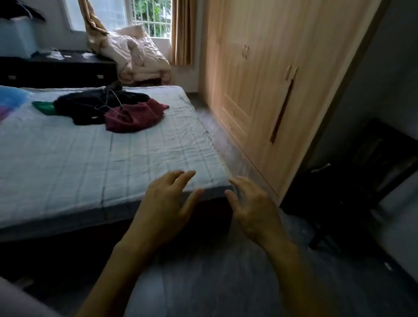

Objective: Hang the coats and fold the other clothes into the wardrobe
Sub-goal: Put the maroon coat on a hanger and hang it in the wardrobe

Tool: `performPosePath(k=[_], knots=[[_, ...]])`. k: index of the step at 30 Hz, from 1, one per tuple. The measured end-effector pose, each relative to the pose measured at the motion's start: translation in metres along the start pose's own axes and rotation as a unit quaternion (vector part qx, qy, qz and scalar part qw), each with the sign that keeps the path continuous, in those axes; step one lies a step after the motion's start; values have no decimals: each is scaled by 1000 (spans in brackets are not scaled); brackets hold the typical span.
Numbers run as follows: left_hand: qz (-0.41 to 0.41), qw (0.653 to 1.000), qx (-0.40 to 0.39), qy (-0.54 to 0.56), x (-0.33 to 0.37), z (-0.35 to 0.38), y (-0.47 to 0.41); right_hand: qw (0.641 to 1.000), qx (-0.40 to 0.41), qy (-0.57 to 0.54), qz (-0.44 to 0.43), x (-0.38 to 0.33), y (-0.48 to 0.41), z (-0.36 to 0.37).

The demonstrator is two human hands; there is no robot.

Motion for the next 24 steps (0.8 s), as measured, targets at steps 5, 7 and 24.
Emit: performPosePath(k=[5, 7, 24], knots=[[17, 999, -38, 12, -13, 27, -16, 999, 2, 22, 33, 16, 6, -1], [23, 999, -45, 15, -12, 43, -23, 998, 1, 26, 49, 29, 8, -1], [13, 988, -155, -5, 57, 228, -209, 990, -7, 4, 144, 259, -94, -19]])
Point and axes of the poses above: each hand's wrist, its own y-axis away from the middle knuckle, its own z-axis out of the palm, x = y × z, the point moved 5 cm from there along -y, towards the middle knuckle, and after that the axes turned 15 degrees about y, right-handed, at the moved point
